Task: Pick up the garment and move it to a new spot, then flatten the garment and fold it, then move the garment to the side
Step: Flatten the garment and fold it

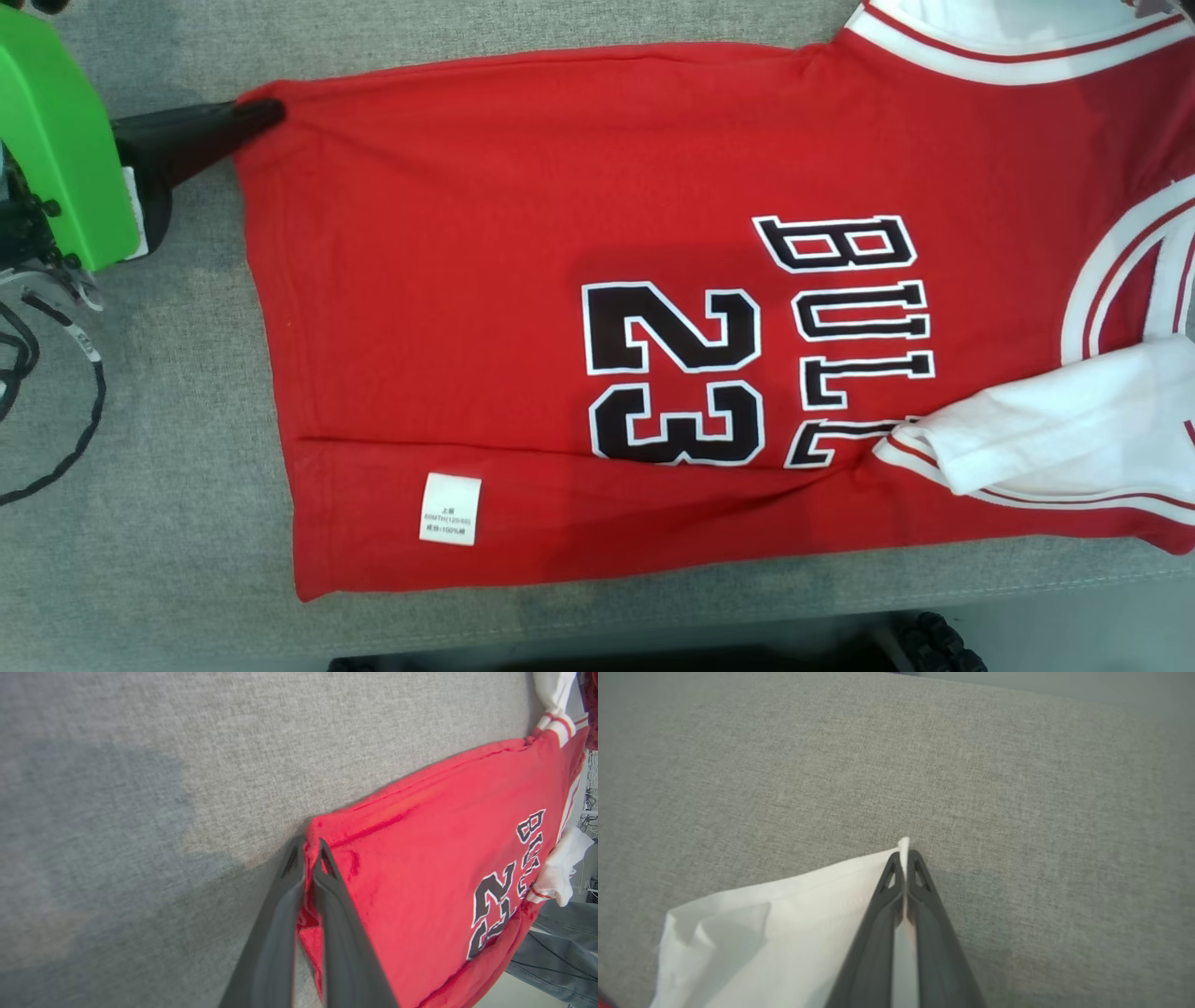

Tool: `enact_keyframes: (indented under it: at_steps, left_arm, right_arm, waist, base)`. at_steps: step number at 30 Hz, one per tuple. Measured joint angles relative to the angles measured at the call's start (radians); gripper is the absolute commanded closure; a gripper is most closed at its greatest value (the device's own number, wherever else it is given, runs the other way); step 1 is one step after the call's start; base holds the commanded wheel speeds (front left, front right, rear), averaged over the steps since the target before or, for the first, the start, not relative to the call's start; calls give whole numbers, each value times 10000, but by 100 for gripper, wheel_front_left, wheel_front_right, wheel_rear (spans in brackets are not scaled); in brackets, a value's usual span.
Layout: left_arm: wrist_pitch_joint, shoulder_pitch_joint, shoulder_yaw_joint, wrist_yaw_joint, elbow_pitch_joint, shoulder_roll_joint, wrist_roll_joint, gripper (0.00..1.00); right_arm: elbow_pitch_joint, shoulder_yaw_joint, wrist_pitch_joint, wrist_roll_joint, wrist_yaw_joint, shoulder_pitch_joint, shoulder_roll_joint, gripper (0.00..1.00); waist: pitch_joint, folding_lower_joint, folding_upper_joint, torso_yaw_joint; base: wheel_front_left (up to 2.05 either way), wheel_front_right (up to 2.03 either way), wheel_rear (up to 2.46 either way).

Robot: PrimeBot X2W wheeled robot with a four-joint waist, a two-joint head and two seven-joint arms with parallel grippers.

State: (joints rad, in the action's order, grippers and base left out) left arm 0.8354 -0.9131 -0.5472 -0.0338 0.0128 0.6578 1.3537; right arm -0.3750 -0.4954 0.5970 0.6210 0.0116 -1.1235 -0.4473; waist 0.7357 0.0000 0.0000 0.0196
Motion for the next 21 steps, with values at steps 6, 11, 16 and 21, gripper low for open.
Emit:
enact_keyframes:
  at_steps: [6,11,16,21]
  left_arm:
    - [-334,7,182,130,-364,21,-42,100]
    - [-617,129,286,255,-621,33,-42,100]
    - [-949,529,368,403,-834,50,-42,100]
    - [-1264,918,437,537,-930,50,-42,100]
  right_arm:
    - [0,343,-658,188,104,-16,161,100]
    - [-25,548,-1112,399,230,60,73,100]
    - [-29,727,-1707,468,357,466,-54,100]
    - [138,711,-2146,639,579,1075,38,100]
  waist:
    - [-140,0,0,-131]
    - [-362,0,0,-270]
    - [-658,0,0,-417]
    - [-934,0,0,-532]
  base:
    - [0,0,0]
    - [0,0,0]
    - [0,0,0]
    - [0,0,0]
